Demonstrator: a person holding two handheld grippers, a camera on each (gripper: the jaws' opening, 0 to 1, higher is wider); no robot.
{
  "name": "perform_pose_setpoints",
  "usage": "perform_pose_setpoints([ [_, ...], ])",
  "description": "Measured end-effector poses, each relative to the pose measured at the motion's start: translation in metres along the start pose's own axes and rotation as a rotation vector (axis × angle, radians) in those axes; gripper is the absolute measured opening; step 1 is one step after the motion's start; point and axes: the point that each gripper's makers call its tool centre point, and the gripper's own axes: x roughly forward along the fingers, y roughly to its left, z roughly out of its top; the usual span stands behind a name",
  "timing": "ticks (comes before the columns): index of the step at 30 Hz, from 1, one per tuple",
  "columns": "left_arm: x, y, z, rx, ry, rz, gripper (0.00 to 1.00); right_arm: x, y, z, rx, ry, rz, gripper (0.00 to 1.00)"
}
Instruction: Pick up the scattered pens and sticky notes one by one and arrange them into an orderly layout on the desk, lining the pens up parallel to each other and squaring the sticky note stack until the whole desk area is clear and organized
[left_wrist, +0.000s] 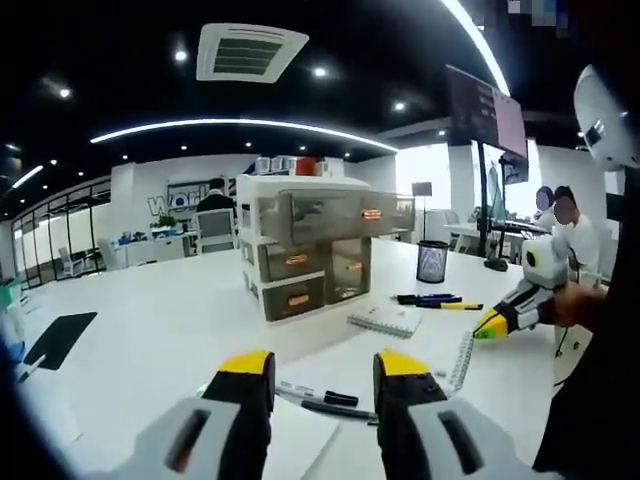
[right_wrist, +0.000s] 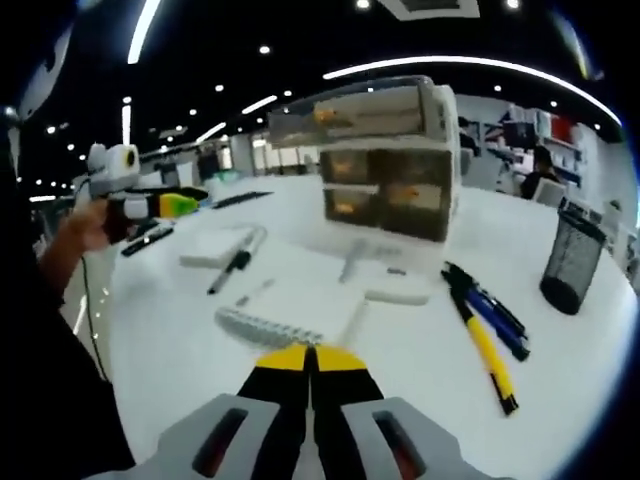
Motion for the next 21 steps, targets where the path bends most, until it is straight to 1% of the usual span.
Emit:
perform_pose_setpoints([
  [2, 0.000, -0.001, 0.001, 0.002, -0.001, -0.001, 0.40, -0.002, -0.002, 0.006, -0.054, -0.001, -0.012, 0.00],
  [3, 0.000, -0.001, 0.001, 0.003, -0.003, -0.001, 0.40, -0.005, -0.005, 0.009, -0.106, 0.014, -0.032, 0.00],
  [4, 0.000, -0.001, 0.001, 0.012, 0.001, 0.004, 0.40, -0.005, -0.005, 0.008, -0.121, 0.024, -0.038, 0.00],
  [5, 0.000, -0.001, 0.001, 0.026, 0.008, 0.011, 0.40, -0.006, -0.008, 0.009, -0.170, 0.045, -0.056, 0.00],
  [6, 0.000, -0.001, 0.000, 0.052, 0.019, 0.020, 0.40, -0.008, -0.009, 0.014, -0.212, 0.043, -0.069, 0.00],
  [10, 0.000, -0.005, 0.003, 0.048, 0.007, 0.005, 0.40, -0.016, -0.007, 0.032, -0.225, -0.004, -0.038, 0.00],
  [12, -0.001, -0.007, 0.005, 0.039, -0.002, -0.001, 0.40, -0.020, -0.007, 0.040, -0.244, -0.021, -0.032, 0.00],
  [14, -0.001, -0.007, 0.005, 0.036, -0.004, 0.001, 0.40, -0.025, -0.006, 0.052, -0.282, -0.043, -0.024, 0.00],
  [18, -0.004, -0.006, 0.005, 0.035, -0.010, 0.004, 0.40, -0.029, -0.004, 0.068, -0.313, -0.051, -0.014, 0.00],
  [21, -0.006, -0.006, 0.005, 0.032, -0.014, 0.009, 0.40, -0.030, -0.001, 0.080, -0.376, -0.053, -0.004, 0.00],
])
